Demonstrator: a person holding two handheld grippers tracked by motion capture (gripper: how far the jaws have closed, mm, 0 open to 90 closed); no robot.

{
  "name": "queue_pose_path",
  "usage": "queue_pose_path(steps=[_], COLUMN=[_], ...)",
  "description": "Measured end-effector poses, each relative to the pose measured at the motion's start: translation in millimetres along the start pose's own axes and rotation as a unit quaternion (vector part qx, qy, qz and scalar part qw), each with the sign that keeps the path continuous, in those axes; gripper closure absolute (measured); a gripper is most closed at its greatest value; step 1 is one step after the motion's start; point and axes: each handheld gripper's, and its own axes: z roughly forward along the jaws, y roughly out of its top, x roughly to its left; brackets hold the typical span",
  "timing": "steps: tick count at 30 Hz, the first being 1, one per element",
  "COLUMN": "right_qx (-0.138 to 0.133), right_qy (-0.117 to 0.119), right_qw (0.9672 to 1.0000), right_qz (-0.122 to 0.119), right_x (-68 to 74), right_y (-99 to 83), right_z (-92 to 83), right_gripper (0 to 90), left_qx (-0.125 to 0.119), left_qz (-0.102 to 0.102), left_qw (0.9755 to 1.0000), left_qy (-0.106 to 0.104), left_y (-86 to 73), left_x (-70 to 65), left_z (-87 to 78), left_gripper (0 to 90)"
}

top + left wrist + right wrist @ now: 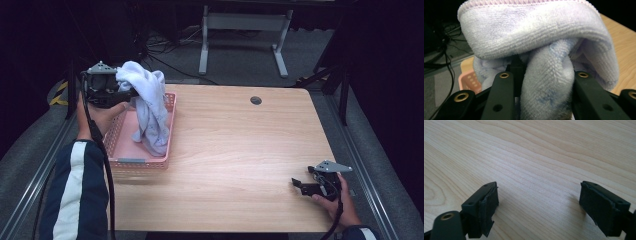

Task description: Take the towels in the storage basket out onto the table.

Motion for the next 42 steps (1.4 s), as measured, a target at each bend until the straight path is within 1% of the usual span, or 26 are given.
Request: queue_pose_path(steps=[1,3,4,5,6,8,11,12,14,16,17,19,20,22,24,26,27,29,31,34,35,36,37,38,40,42], right_qx=[0.0,0.0,0.0,0.0,0.0,0.0,0.0,0.0,0.001,0.002,0.002,0.002,0.002,0.002,0.002,0.002,0.002,0.002,0.001,0.002,0.001,0.0,0.0,0.0,0.0,0.001], right_qy=[0.0,0.0,0.0,0.0,0.0,0.0,0.0,0.0,-0.002,-0.001,-0.001,-0.001,-0.001,-0.001,-0.002,-0.002,-0.002,-0.002,-0.002,-0.002,-0.002,-0.002,-0.002,-0.001,-0.001,-0.002], right_qw=[1.0,1.0,1.0,1.0,1.0,1.0,1.0,1.0,1.0,1.0,1.0,1.0,1.0,1.0,1.0,1.0,1.0,1.0,1.0,1.0,1.0,1.0,1.0,1.0,1.0,1.0], right_qz=[0.0,0.0,0.0,0.0,0.0,0.0,0.0,0.0,-0.003,-0.001,-0.001,-0.001,-0.001,-0.001,-0.001,-0.001,-0.001,-0.001,-0.002,-0.002,-0.003,-0.004,-0.004,0.0,0.0,-0.004], right_x=[0.0,0.0,0.0,0.0,0.0,0.0,0.1,0.1,-0.2,0.0,0.0,0.0,0.0,0.0,0.1,0.0,0.1,0.1,-0.1,0.1,-0.2,-0.3,-0.3,0.1,0.1,-0.3], right_y=[0.0,0.0,0.0,0.0,0.0,0.0,0.0,0.0,-0.1,-0.2,-0.1,-0.1,-0.1,-0.2,-0.2,-0.2,-0.2,-0.3,-0.2,-0.3,-0.2,-0.2,-0.2,-0.1,-0.1,-0.3], right_z=[0.0,0.0,0.0,0.0,0.0,0.0,-0.1,-0.1,0.0,0.0,-0.1,-0.1,-0.1,-0.1,-0.1,-0.1,-0.2,-0.2,-0.2,-0.2,-0.1,-0.1,-0.1,-0.2,-0.2,-0.3], right_gripper=[16.1,16.1,16.1,16.1,16.1,16.1,16.1,16.1,16.1,16.1,16.1,16.1,16.1,16.1,16.1,16.1,16.1,16.1,16.1,16.1,16.1,16.1,16.1,16.1,16.1,16.1], left_qx=[0.0,-0.008,-0.016,-0.024,-0.024,-0.035,-0.045,-0.045,-0.053,-0.057,-0.058,-0.061,-0.061,-0.056,-0.058,-0.054,-0.048,-0.044,-0.03,-0.019,-0.013,-0.007,0.004,0.007,0.027,0.048], left_qz=[0.0,0.008,0.005,0.013,0.013,0.024,0.029,0.029,0.035,0.041,0.049,0.054,0.054,0.06,0.058,0.058,0.067,0.067,0.077,0.08,0.079,0.079,0.081,0.082,0.088,0.086], left_qw=[1.0,0.9999,0.9998,0.9996,0.9996,0.999,0.9982,0.9982,0.9975,0.9968,0.9961,0.9949,0.9949,0.9942,0.9924,0.9923,0.9914,0.9899,0.9881,0.9854,0.9831,0.9819,0.9793,0.9781,0.9745,0.97], left_qy=[0.0,-0.006,-0.007,-0.01,-0.01,-0.017,-0.025,-0.025,-0.029,-0.037,-0.046,-0.059,-0.059,-0.069,-0.092,-0.095,-0.102,-0.117,-0.13,-0.149,-0.165,-0.172,-0.186,-0.191,-0.204,-0.222], left_y=[0.0,9.6,14.0,22.5,22.5,37.8,51.0,51.0,61.8,69.7,74.7,77.8,77.8,78.6,77.5,77.3,77.3,75.6,72.9,67.3,62.3,59.7,52.9,48.9,36.9,23.4], left_x=[0.0,-3.3,-6.1,-10.7,-10.7,-20.2,-28.6,-28.6,-35.8,-43.2,-50.1,-59.1,-59.1,-67.7,-78.8,-82.3,-87.7,-97.5,-108.5,-120.7,-128.5,-132.5,-141.1,-146.1,-158.7,-168.5], left_z=[0.0,-5.5,-8.2,-12.8,-12.8,-19.8,-25.8,-25.8,-29.8,-31.3,-30.0,-24.7,-24.7,-16.9,-3.0,1.1,7.5,19.8,33.5,50.0,61.3,66.7,78.5,85.1,102.4,119.7], left_gripper=[67.0,67.0,67.0,67.0,67.0,67.0,67.0,67.0,67.0,67.0,67.0,67.0,67.0,67.0,66.9,66.9,66.9,66.9,66.9,66.8,66.8,66.8,66.8,66.7,66.6,66.4])
